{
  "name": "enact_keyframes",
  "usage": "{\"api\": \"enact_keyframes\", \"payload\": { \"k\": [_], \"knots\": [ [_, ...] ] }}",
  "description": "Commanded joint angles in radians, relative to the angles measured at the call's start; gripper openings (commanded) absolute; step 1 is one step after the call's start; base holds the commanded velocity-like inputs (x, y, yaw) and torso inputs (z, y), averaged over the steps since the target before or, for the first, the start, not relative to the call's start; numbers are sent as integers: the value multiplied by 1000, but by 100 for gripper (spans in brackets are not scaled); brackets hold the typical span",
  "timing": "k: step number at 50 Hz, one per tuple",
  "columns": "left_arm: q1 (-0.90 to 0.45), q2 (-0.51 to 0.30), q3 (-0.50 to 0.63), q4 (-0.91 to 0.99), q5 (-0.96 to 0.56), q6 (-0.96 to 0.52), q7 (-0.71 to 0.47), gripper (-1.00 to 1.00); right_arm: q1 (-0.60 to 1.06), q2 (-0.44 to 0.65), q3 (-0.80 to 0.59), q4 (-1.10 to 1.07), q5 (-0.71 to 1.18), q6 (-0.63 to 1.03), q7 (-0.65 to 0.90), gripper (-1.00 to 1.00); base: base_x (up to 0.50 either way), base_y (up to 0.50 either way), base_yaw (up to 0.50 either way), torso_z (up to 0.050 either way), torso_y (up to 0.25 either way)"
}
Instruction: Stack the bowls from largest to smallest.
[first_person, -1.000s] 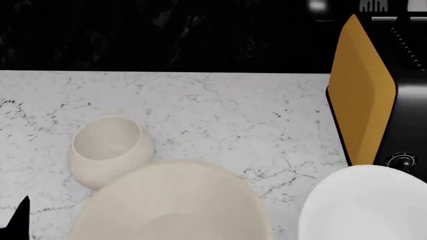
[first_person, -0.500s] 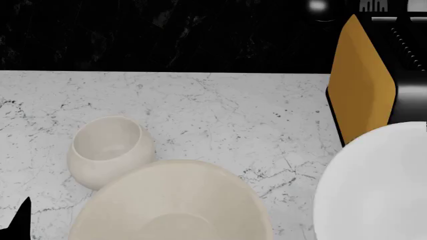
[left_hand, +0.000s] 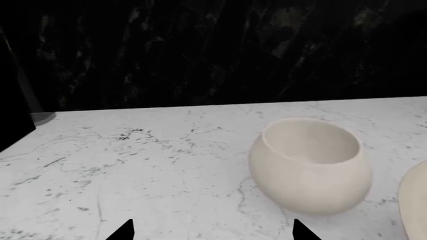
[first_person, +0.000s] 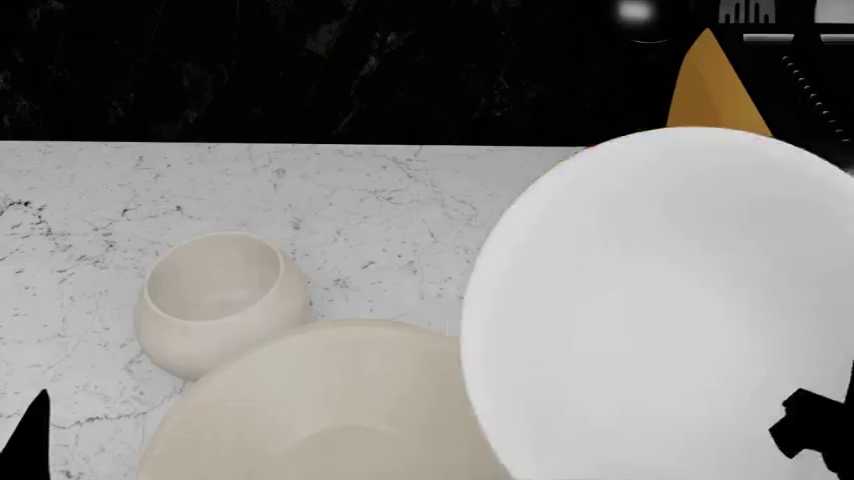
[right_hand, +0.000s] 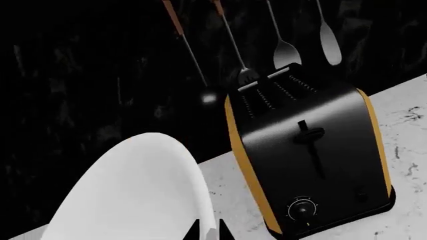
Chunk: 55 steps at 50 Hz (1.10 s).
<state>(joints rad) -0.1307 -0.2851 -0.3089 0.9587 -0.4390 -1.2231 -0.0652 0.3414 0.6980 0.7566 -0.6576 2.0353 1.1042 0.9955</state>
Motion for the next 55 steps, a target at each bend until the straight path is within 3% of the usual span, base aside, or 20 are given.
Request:
{"api": "enact_keyframes", "payload": {
  "k": [1,8,24,55],
  "knots": [
    [12,16,-55,8,-5,12,23,100,188,-117,-321,56,-4,-100,64,-100,0,0,0,0,0],
    [6,9,-105,19,-22,-5,21,100,273,-176,-502,102,11,-90,93,-100,0,0,0,0,0],
    [6,3,-130,15,-42,-5,14,100,253,-272,-640,135,94,-133,133,-100,0,0,0,0,0],
    [15,-10,-132,11,-70,5,-8,100,39,-326,-626,172,-196,-51,-109,-100,0,0,0,0,0]
  ]
}}
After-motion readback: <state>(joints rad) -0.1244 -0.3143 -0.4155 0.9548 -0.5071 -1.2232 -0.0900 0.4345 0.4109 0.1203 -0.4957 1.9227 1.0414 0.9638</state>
